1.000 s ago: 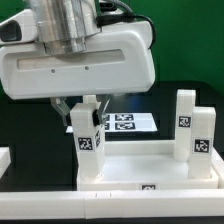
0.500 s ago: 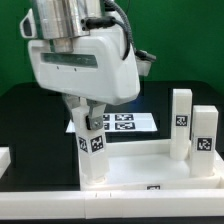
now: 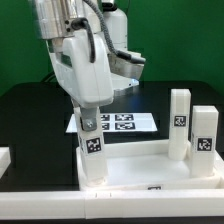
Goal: Assemble desk
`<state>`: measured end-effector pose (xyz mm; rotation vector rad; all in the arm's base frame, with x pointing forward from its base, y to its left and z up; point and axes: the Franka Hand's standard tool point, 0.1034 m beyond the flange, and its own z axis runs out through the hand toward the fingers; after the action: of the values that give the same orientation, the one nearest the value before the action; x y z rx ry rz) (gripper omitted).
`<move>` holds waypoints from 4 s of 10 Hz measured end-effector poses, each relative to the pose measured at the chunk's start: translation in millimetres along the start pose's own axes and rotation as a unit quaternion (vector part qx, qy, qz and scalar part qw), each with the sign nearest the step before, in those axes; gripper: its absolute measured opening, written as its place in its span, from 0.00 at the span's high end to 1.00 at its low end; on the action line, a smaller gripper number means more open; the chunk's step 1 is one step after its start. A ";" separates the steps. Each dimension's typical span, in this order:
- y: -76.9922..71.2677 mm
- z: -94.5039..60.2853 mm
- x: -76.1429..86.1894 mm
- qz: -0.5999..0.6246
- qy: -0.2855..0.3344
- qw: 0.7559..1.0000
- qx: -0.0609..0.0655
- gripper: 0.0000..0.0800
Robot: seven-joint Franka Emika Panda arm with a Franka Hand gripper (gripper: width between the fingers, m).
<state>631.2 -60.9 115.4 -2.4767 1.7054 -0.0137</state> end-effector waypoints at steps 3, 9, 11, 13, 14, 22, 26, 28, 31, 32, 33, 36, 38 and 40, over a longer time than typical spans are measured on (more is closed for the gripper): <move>-2.8 -1.0 -6.2 -0.245 -0.007 0.969 -0.016 0.27; -5.8 -0.7 -5.8 -0.540 0.012 0.841 -0.029 0.19; -5.1 0.2 -5.7 -0.523 0.011 0.852 -0.028 0.33; -5.4 0.7 -6.5 -0.476 0.012 0.879 -0.026 0.50; -6.0 0.4 -7.2 -0.432 0.013 0.901 -0.025 0.64; -2.6 1.9 -5.0 0.011 0.007 1.000 -0.006 0.64; 1.0 3.0 -1.7 0.211 -0.014 0.977 0.015 0.64; -2.4 3.2 -5.5 0.086 -0.005 0.996 0.014 0.48; -5.9 6.3 -12.5 -0.085 -0.001 0.996 0.016 0.21; -5.7 6.4 -12.1 -0.104 0.000 0.994 0.016 0.19; -6.0 6.4 -12.6 -0.157 0.001 0.987 0.016 0.19; -7.4 5.0 -12.7 -0.379 0.014 0.925 -0.003 0.19; -6.6 5.0 -11.4 -0.449 0.015 0.893 -0.006 0.34; -5.3 5.0 -9.1 -0.450 0.016 0.893 -0.008 0.64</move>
Offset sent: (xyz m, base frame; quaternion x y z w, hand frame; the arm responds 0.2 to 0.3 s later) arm 0.0000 0.0000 0.0000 0.0000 0.0000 -0.1296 0.9916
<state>633.3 -50.1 111.7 -3.0248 0.4184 -0.1311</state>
